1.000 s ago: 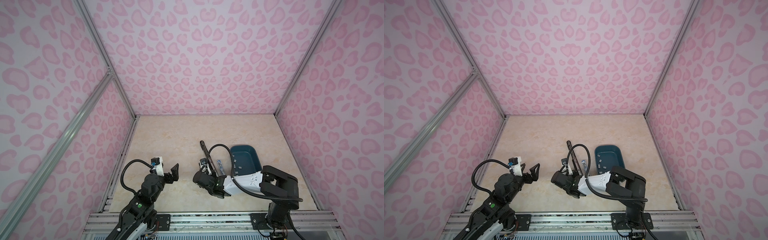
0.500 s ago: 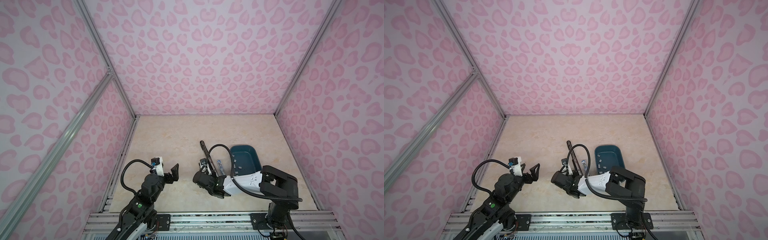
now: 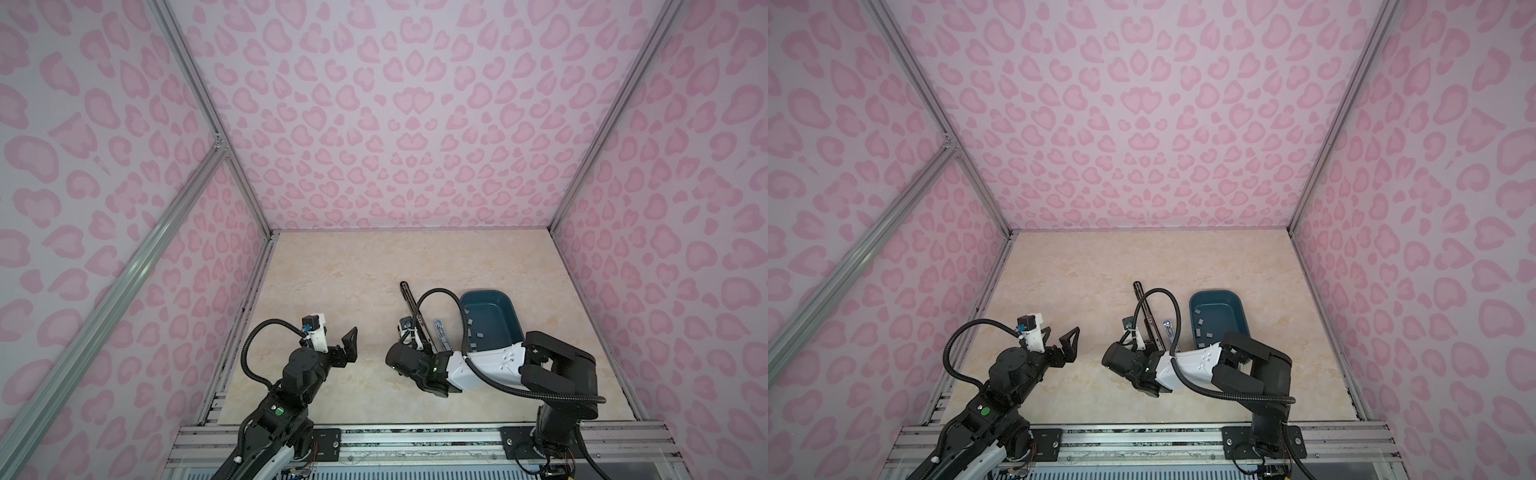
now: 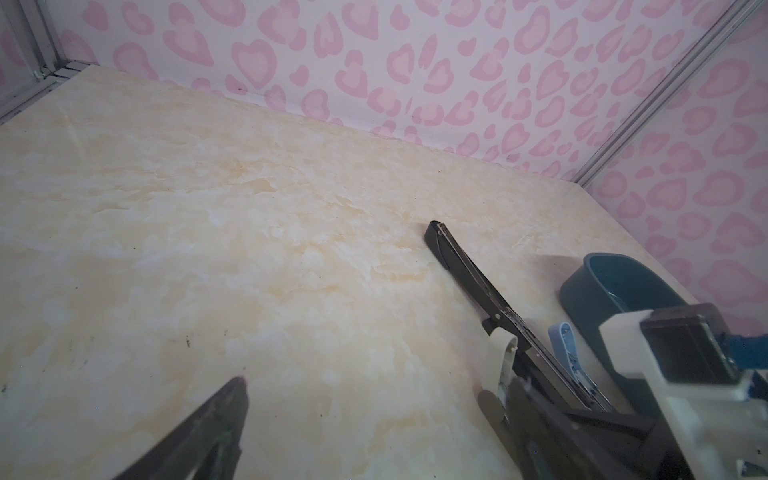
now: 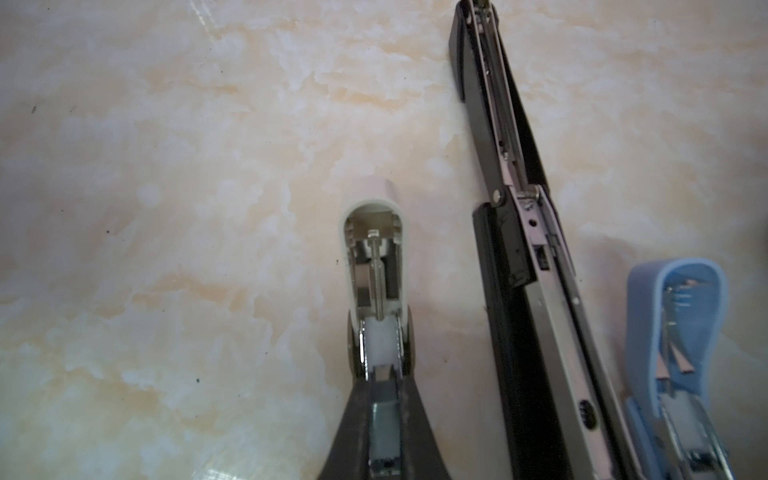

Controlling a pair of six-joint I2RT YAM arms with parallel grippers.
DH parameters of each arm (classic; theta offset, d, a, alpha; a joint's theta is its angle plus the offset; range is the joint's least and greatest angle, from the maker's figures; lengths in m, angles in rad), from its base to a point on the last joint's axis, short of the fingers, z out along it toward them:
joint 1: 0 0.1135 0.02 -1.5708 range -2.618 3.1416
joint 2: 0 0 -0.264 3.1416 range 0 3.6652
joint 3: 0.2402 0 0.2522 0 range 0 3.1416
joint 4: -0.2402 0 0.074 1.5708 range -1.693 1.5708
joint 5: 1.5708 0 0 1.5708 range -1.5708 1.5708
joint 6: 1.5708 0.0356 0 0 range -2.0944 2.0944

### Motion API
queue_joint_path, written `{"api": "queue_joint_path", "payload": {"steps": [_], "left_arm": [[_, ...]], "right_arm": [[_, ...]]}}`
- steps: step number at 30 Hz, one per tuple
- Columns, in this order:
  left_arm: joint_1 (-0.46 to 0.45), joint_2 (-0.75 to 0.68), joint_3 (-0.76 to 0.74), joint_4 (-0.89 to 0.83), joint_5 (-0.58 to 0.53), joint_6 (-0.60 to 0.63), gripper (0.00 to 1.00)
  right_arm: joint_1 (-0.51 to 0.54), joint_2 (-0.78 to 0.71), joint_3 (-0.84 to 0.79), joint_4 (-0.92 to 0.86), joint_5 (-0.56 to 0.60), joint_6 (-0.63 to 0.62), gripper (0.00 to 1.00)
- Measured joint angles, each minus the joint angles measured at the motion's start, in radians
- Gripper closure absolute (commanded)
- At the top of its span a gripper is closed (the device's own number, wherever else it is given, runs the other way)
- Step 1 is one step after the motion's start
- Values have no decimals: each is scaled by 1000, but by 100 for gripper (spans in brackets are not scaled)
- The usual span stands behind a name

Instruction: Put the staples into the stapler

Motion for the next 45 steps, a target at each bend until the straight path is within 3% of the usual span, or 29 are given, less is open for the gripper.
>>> {"api": "queue_joint_path", "payload": {"steps": [26,29,33,45], "left_arm": [[-2,-2,0,0,1,0,2],[-2,-2,0,0,3,0,2],[-2,-2,0,0,3,0,2],[-4,-2,0,0,3,0,2]], "right_arm": [[21,12,-7,2,4,48,95],[22,11,-8,3,5,52,91],[25,5,-13,0,1,56,78],[26,-53,-28,-21,6,51,72]]}}
